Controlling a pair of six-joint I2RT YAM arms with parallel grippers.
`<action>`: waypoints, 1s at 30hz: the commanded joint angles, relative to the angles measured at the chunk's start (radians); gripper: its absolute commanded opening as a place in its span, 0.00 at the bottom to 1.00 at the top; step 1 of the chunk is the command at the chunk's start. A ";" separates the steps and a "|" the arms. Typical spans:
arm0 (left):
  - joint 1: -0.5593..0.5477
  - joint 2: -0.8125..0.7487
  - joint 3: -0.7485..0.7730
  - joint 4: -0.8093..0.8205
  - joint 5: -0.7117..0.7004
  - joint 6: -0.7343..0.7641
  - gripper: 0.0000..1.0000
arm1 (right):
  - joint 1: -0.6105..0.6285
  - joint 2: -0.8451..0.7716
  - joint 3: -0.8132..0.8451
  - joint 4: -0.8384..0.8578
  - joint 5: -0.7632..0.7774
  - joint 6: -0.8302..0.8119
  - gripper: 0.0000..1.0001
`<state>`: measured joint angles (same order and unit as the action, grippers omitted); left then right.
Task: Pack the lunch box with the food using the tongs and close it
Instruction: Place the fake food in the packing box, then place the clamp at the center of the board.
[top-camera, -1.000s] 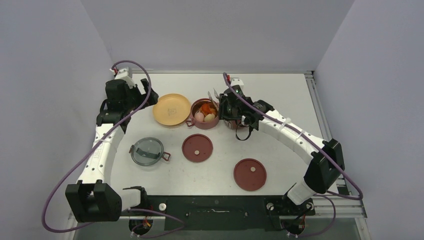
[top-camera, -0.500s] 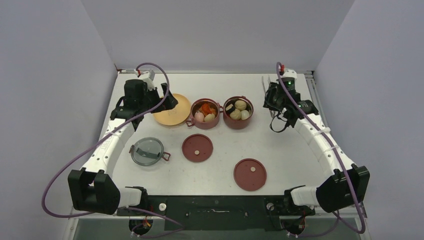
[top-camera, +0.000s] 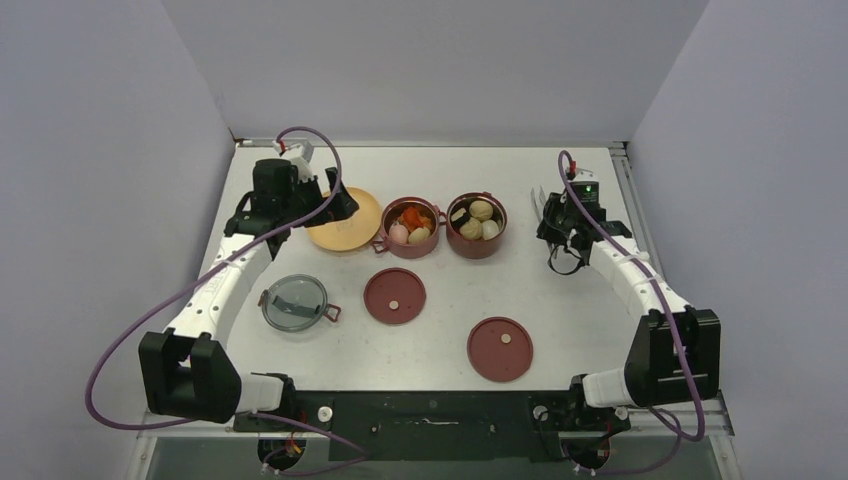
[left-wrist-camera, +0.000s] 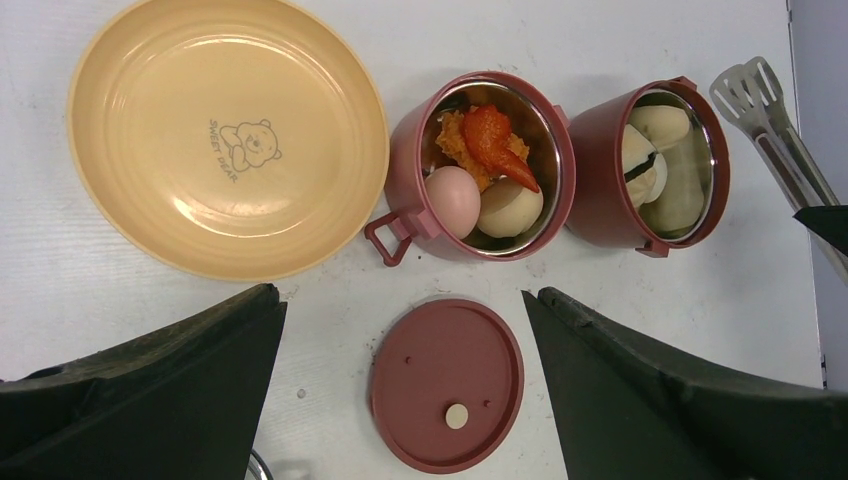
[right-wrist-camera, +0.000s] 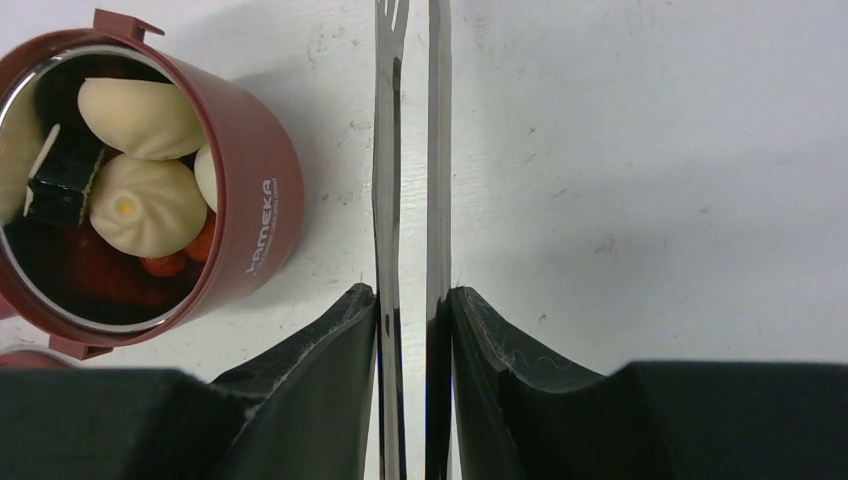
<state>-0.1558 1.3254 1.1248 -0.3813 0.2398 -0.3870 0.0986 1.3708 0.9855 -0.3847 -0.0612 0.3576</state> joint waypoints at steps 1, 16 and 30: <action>-0.004 0.005 0.033 0.031 -0.008 0.004 0.97 | -0.001 0.025 -0.030 0.135 -0.026 -0.017 0.30; -0.004 0.006 0.035 0.028 0.000 0.002 0.97 | 0.000 0.107 -0.100 0.226 -0.028 -0.027 0.30; -0.003 -0.001 0.036 0.029 0.001 0.003 0.97 | 0.000 0.241 -0.089 0.284 -0.013 -0.033 0.30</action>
<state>-0.1558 1.3331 1.1244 -0.3817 0.2398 -0.3866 0.0986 1.5784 0.8822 -0.1715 -0.0875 0.3405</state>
